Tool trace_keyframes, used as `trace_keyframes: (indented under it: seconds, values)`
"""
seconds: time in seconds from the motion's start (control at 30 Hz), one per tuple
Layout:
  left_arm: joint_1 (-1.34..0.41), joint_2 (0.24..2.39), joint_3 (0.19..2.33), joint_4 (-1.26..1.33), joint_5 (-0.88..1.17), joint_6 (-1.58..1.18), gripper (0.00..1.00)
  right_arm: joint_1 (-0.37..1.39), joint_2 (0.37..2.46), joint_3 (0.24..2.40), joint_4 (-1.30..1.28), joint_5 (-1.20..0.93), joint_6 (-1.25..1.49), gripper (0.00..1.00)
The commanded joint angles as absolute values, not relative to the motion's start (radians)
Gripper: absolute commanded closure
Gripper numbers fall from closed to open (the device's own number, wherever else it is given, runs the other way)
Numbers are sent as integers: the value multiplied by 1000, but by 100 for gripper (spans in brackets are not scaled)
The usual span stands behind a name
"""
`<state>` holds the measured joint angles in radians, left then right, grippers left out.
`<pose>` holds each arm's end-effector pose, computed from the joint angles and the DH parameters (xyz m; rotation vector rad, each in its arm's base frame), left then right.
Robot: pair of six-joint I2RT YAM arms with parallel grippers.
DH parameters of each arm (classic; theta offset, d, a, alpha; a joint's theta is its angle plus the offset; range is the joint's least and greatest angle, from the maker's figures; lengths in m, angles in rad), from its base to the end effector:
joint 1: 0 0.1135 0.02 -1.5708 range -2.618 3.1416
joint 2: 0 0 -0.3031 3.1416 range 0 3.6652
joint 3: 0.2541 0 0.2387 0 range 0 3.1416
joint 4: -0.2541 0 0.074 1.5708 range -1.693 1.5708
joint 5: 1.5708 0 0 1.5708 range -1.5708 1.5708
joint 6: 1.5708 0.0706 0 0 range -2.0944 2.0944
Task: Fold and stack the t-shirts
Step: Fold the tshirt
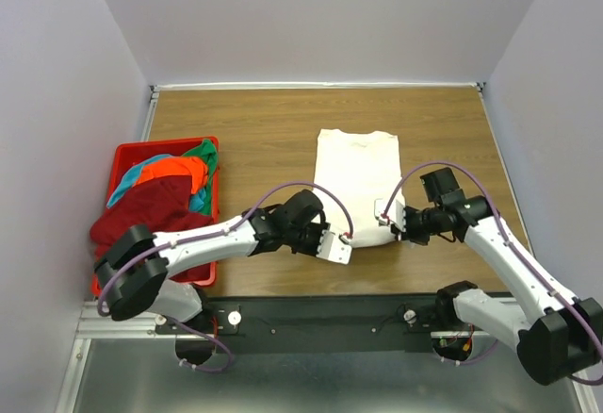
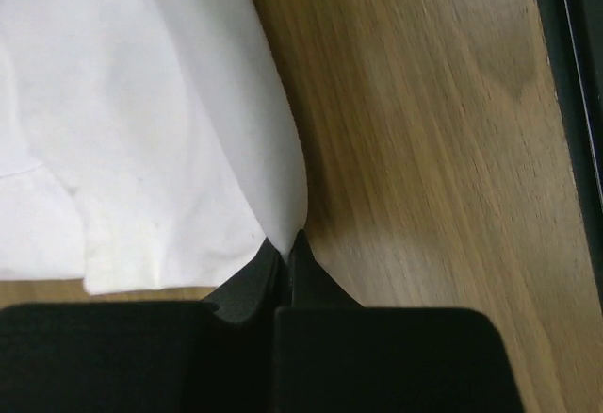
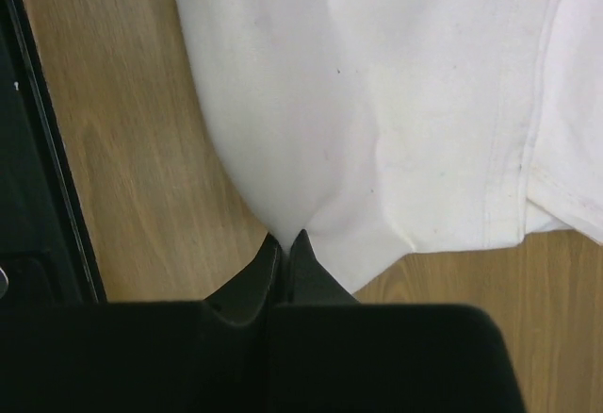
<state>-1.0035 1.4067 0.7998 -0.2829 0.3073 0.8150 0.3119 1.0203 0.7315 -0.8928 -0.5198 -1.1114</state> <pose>0.1343 -0.2505 0.2203 2.0193 1.4015 -0.4603 0.1333 0.0798 0.2384 -1.7699 1.8473 0.4298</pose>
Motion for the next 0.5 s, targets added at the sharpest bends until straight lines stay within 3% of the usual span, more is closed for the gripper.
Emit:
trace_keyframes:
  seconds: [0.0,0.3,0.47]
  values:
    - [-1000,1310,817,-299,273,773,100,316,982,787,-907,-450,-1000,100]
    - [-873,1461,1061,-273,204,972,100,298,1130,954,-683,-241,-844,100]
    - [-763,1589,1198,-229,210,1035,100,207,1271,1058,-586,-248,-796,100]
